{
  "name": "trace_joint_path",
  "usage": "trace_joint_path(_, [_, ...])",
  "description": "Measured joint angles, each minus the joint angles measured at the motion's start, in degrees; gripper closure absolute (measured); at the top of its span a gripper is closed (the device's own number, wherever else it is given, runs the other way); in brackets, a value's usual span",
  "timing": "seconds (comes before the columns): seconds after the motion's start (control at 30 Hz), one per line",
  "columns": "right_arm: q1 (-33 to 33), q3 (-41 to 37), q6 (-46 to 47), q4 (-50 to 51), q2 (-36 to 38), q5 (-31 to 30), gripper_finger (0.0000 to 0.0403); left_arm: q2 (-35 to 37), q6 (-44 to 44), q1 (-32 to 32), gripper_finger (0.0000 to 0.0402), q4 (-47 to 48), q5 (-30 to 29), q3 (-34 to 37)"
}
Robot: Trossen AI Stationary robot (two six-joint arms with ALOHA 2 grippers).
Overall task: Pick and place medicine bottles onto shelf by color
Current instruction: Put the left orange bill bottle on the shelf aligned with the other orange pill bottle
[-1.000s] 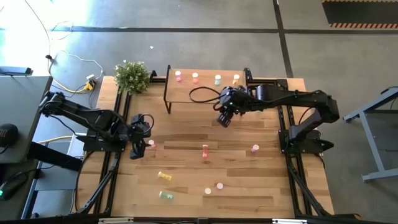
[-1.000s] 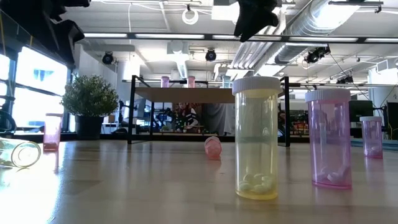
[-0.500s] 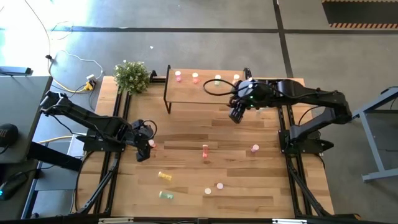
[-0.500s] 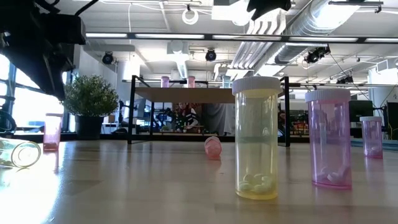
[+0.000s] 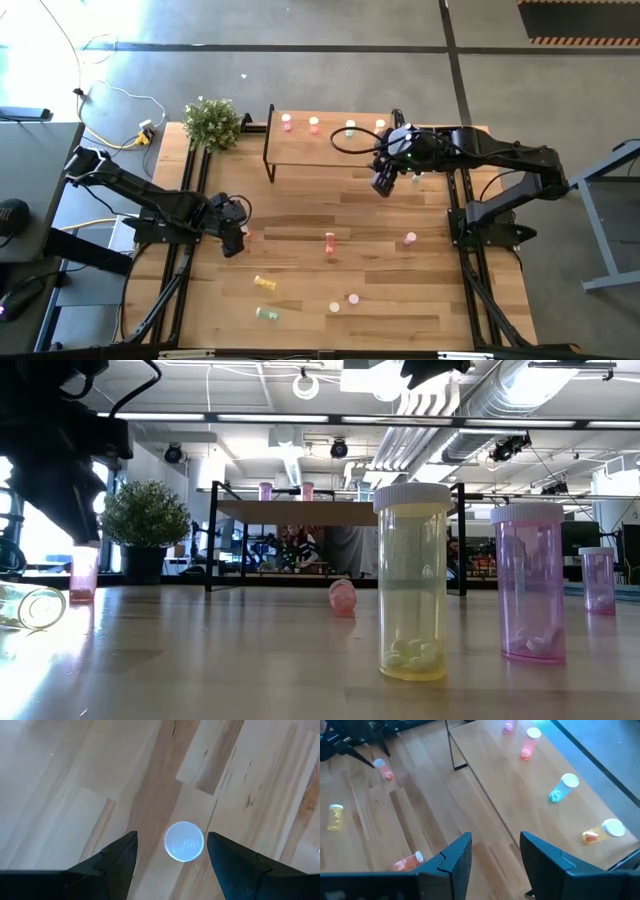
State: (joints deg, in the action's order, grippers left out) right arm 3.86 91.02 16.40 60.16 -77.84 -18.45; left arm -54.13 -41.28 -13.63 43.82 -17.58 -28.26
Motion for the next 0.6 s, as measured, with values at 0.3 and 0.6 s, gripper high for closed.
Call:
trace_joint_path(0.3, [0.0, 0.0, 0.0, 0.0, 0.0, -0.7, 0.0244, 0.0, -1.4, 0.0, 0.0172, -2.0, -0.4, 1.5])
trace_joint_path(0.6, [0.0, 0.0, 0.0, 0.0, 0.0, -0.7, 0.0244, 0.0, -0.5, 0.0, 0.0213, -2.3, -0.6, 1.5])
